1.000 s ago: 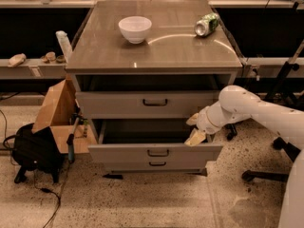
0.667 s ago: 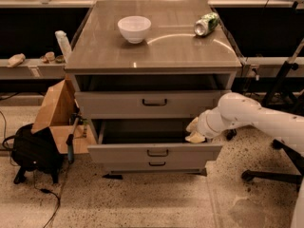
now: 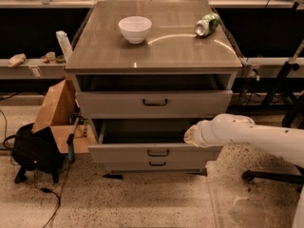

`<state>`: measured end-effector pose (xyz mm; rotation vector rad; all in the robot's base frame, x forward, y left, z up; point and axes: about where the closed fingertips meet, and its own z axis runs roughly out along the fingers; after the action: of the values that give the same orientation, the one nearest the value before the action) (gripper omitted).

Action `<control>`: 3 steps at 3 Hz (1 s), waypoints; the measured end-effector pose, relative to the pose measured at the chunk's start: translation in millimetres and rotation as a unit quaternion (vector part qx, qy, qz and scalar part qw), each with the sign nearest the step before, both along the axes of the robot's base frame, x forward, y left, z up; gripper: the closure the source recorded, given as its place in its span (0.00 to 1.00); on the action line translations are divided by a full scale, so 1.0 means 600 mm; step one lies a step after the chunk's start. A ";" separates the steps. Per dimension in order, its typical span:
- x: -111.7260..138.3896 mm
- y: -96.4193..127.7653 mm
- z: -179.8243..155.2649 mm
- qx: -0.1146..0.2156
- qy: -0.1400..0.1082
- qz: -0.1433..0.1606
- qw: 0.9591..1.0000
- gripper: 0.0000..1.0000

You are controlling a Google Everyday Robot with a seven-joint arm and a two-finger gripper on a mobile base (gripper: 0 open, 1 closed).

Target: Open middle drawer

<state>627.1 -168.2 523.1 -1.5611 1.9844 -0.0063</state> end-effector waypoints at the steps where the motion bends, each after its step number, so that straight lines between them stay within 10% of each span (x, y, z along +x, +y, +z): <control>1: 0.010 0.001 -0.020 -0.001 -0.010 -0.008 1.000 1.00; 3: 0.035 0.012 -0.078 -0.004 0.016 0.000 1.000 1.00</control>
Offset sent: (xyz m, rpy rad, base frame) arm 0.0193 0.0015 -0.0438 -0.0027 0.0096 -0.0257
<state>647.9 -160.8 476.2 -1.5748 2.0114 0.0097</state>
